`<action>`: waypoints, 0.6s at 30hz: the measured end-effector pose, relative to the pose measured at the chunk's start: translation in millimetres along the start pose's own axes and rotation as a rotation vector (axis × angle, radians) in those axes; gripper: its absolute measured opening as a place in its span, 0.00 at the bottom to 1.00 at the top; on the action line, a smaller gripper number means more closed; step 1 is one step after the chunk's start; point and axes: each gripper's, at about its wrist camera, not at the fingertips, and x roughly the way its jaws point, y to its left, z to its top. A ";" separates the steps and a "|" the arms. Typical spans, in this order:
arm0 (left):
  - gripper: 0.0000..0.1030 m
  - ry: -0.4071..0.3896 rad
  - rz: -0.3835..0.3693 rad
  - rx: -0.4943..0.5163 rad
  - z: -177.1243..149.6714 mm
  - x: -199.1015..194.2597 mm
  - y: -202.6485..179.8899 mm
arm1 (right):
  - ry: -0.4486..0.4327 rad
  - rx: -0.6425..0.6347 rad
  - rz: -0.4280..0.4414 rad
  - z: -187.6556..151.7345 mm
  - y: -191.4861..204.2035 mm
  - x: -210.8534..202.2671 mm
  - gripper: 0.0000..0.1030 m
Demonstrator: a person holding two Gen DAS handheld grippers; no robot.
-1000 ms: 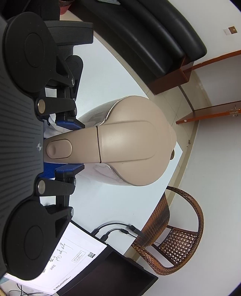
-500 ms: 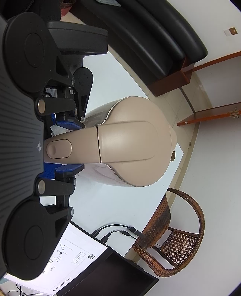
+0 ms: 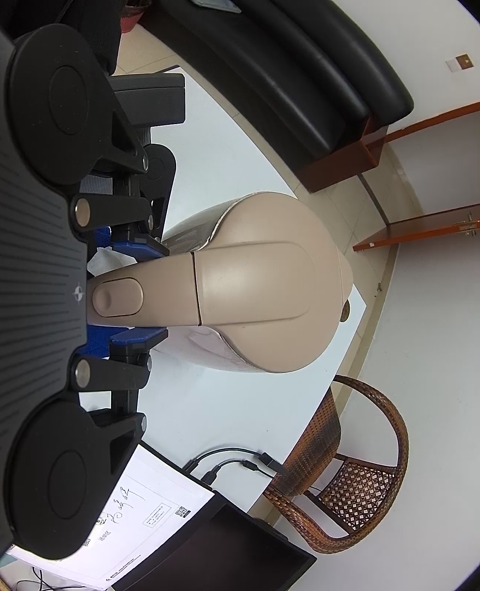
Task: Clean container
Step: 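Rotate the kettle upright with the right gripper while the left gripper keeps wiping inside, then rub the tissue around the kettle's inner rim with the left gripper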
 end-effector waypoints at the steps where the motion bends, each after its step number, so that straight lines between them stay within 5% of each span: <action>1: 0.04 0.006 0.001 0.000 0.6 -0.8 0.8 | 0.000 0.000 0.000 -0.1 -0.8 0.3 0.39; 18: 0.04 0.054 0.009 0.025 7.4 -8.9 3.1 | 0.000 -0.003 0.005 -1.0 -5.5 2.3 0.39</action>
